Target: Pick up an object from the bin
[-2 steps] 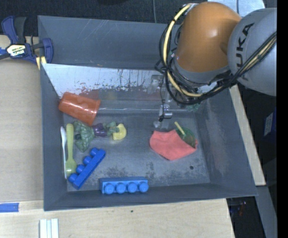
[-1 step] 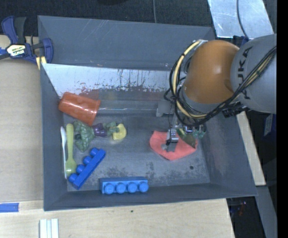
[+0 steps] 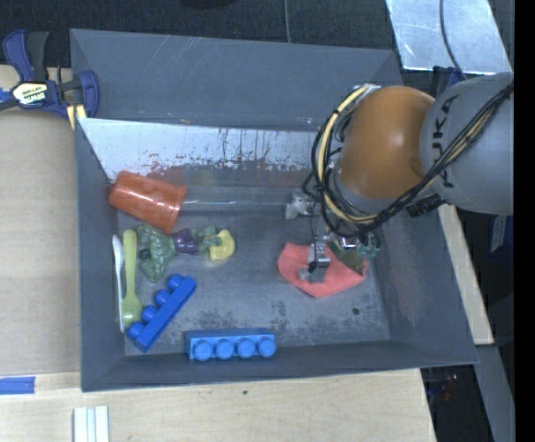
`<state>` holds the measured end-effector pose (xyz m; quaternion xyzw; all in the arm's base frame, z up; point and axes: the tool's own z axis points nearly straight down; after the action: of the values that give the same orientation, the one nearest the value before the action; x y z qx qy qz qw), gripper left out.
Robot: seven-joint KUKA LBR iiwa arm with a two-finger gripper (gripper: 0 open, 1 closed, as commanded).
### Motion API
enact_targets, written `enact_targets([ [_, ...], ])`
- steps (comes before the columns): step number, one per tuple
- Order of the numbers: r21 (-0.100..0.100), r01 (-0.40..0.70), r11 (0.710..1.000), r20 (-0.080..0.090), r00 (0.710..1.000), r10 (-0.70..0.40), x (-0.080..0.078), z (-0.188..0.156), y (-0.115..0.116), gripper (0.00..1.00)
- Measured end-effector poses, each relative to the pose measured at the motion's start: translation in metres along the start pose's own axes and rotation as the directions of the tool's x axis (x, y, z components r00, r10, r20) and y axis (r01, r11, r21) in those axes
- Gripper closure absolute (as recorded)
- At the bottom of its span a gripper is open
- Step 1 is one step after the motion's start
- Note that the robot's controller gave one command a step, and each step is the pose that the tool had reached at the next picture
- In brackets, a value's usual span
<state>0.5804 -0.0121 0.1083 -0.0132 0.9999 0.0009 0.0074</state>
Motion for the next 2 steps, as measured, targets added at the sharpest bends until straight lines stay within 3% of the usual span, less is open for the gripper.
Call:
enact_targets([
  [1, 0.001, -0.026, 1.0, -0.006, 1.0, 0.026, 0.017, 0.029, -0.06, 0.0],
  [2, -0.001, 0.022, 1.0, 0.009, 1.0, -0.022, 0.033, 0.036, -0.063, 1.0],
])
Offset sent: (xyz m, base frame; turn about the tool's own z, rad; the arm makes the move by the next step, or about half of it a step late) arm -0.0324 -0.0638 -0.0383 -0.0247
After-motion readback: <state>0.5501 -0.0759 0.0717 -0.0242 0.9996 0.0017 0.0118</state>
